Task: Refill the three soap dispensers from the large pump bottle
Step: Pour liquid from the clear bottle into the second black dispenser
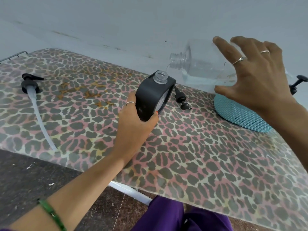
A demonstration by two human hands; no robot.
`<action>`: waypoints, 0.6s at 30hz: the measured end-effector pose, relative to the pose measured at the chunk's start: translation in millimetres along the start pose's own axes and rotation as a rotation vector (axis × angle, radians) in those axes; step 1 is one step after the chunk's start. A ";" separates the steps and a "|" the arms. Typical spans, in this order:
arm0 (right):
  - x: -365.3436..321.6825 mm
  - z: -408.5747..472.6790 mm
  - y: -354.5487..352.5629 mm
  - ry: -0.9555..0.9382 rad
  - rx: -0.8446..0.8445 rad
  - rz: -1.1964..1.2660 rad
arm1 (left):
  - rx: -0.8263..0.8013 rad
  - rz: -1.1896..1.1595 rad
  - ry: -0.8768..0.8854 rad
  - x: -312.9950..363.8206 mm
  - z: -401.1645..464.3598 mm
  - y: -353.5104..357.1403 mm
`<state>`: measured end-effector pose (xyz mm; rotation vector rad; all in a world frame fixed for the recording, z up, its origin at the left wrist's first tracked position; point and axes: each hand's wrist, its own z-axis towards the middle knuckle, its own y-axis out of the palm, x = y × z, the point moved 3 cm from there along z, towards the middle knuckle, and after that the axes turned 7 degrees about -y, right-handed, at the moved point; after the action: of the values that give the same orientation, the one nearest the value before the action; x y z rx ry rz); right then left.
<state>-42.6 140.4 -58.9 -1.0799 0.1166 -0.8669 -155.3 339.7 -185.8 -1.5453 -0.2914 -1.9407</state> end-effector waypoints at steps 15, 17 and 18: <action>0.2 2.0 -3.8 -0.024 0.000 -0.006 | -0.011 0.017 0.002 -1.3 -0.1 0.1; -1.0 2.2 -3.1 -0.028 0.000 -0.004 | -0.008 0.028 -0.002 -2.5 0.3 0.3; -1.4 2.2 -2.8 -0.030 0.000 -0.004 | -0.006 0.031 -0.004 -2.8 0.5 0.3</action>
<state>-44.1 142.4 -55.9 -1.0928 0.0895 -0.8541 -154.5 340.7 -188.4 -1.5490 -0.2626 -1.9167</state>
